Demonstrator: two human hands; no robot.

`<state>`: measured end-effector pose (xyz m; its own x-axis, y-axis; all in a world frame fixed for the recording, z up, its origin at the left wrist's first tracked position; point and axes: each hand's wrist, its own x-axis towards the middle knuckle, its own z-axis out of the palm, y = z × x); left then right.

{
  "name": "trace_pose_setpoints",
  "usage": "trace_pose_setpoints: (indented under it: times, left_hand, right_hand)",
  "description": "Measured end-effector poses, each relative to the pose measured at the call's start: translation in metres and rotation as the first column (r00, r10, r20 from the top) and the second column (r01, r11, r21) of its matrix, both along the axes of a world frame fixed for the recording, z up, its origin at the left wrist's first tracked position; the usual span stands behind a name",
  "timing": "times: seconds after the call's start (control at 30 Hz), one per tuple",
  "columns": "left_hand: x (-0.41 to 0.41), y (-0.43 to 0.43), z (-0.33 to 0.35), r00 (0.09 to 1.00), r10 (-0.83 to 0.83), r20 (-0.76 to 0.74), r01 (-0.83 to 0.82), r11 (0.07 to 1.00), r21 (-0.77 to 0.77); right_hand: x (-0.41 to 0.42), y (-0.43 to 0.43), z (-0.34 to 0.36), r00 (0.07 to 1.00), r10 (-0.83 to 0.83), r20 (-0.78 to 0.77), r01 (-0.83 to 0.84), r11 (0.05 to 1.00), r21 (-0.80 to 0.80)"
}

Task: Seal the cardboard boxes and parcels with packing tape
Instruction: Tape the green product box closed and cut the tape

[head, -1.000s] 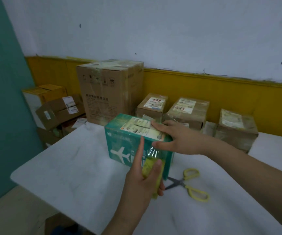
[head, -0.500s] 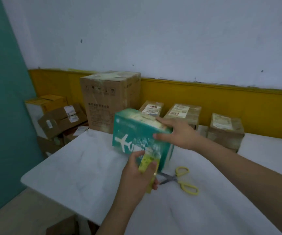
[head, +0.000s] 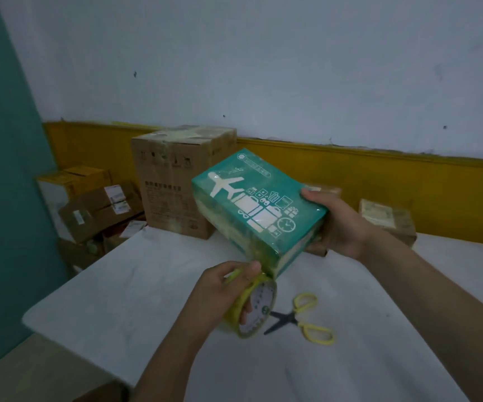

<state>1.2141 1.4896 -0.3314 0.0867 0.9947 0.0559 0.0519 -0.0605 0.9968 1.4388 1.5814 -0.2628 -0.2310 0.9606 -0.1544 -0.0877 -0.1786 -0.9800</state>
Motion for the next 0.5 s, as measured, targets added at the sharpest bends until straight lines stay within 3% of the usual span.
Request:
trace_pose_setpoints:
  times: [0.13,0.27,0.33,0.5]
  left_hand:
    - [-0.020,0.002,-0.011,1.000,0.010,-0.022,-0.008,0.995,0.103]
    - [-0.026,-0.008,-0.027,0.982,0.034,0.187,-0.052,0.995,0.090]
    - [-0.021,-0.016,-0.030,0.980,0.005,0.199,-0.026,0.994,0.105]
    - [-0.024,-0.002,-0.026,0.910,0.296,0.289,-0.338,0.935,0.107]
  right_hand:
    - [0.000,0.001,-0.026,0.989,-0.089,-0.120,0.061,0.975,-0.214]
    - [-0.002,-0.001,-0.049,0.959,-0.173,-0.225,0.087,0.934,-0.346]
    - [-0.003,-0.004,-0.055,0.945,-0.194,-0.264,0.082,0.919,-0.385]
    - [-0.004,-0.014,-0.066,0.934,-0.213,-0.287,0.076,0.903,-0.423]
